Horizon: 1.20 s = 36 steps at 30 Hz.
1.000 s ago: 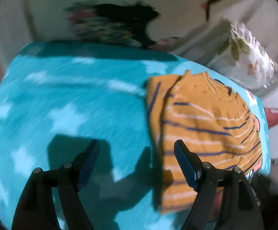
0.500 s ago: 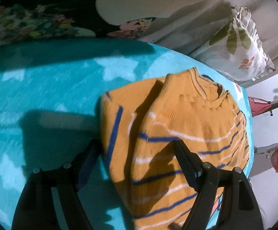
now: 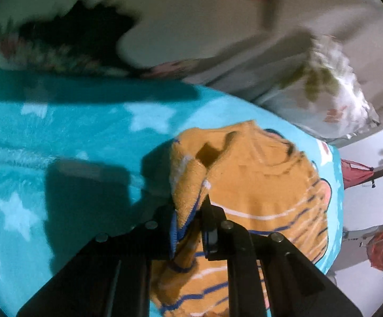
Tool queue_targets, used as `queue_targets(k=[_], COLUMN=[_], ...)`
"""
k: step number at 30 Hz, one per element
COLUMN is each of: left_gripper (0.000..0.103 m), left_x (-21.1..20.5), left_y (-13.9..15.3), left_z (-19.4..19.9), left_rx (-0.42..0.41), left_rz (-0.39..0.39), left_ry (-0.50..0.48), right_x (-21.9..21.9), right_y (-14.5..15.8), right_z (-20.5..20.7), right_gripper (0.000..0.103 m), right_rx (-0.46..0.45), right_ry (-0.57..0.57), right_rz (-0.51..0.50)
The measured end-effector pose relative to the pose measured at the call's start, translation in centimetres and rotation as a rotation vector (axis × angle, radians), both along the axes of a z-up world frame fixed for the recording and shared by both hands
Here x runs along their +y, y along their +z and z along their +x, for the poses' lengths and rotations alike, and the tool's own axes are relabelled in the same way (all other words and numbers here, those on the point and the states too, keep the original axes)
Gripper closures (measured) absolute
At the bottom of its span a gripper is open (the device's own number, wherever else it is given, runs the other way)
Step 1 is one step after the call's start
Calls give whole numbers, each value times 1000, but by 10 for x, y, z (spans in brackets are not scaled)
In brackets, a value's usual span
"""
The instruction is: Fold small clothes
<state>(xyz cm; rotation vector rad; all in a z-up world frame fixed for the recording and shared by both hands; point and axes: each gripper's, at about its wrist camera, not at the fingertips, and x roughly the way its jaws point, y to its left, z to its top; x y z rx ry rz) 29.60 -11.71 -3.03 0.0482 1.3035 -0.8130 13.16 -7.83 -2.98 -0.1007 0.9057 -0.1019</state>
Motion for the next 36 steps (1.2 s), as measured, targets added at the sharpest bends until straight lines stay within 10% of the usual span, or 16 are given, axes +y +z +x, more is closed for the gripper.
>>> queue_targets(k=[12,20,23,27,36], left_gripper=[90,89,86,44,36], left_x=[-173,-310,-306,-264,-152], left_y=[70,4,5,44,35], left_z=[-103,-205,-212,-204,-201], left_rx=[-76,-51,-4,-66,-210], left_rz=[-110,37,13,-46,126], left_ry=[-155,-365,-370,-307,-43], right_x=[-167,-277,-294,-320,-401], right_y=[61,1,-9,9,1], right_z=[-118,-211,-230,-252,-197], right_gripper=[94,89,73,59,47], right_rx=[-152,12,36,-14,-112], right_ry=[-272,-496,-505,-508,-519], right_rz=[145,315,376,413,784])
